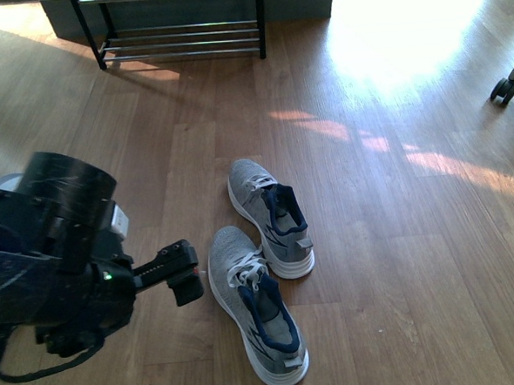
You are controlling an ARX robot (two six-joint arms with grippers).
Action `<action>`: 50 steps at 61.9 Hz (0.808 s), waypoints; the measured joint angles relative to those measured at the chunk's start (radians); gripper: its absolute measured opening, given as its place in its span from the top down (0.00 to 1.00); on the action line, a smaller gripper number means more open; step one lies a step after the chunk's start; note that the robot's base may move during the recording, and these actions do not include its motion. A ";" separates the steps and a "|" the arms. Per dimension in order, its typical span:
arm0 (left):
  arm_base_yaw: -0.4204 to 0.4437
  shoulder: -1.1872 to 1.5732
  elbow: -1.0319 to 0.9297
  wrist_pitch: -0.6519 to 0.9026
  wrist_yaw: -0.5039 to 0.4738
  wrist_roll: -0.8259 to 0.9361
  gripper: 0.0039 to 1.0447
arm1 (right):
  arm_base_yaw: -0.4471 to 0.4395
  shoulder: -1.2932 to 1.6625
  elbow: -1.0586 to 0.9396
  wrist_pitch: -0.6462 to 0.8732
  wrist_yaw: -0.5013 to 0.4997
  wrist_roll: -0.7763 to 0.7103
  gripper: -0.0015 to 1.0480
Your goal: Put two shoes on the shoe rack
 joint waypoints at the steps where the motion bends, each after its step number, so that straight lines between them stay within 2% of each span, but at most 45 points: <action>1: -0.004 0.024 0.023 -0.003 0.006 -0.015 0.09 | 0.000 0.000 0.000 0.000 0.000 0.000 0.09; 17: -0.064 0.269 0.288 -0.051 0.130 -0.111 0.09 | 0.000 0.000 0.000 0.000 0.000 0.000 0.09; 42: -0.090 0.474 0.599 -0.288 0.127 -0.081 0.09 | 0.000 0.000 0.000 0.000 0.000 0.000 0.09; 50: -0.111 0.494 0.635 -0.322 0.128 -0.064 0.32 | 0.000 0.000 0.000 0.000 0.000 0.000 0.09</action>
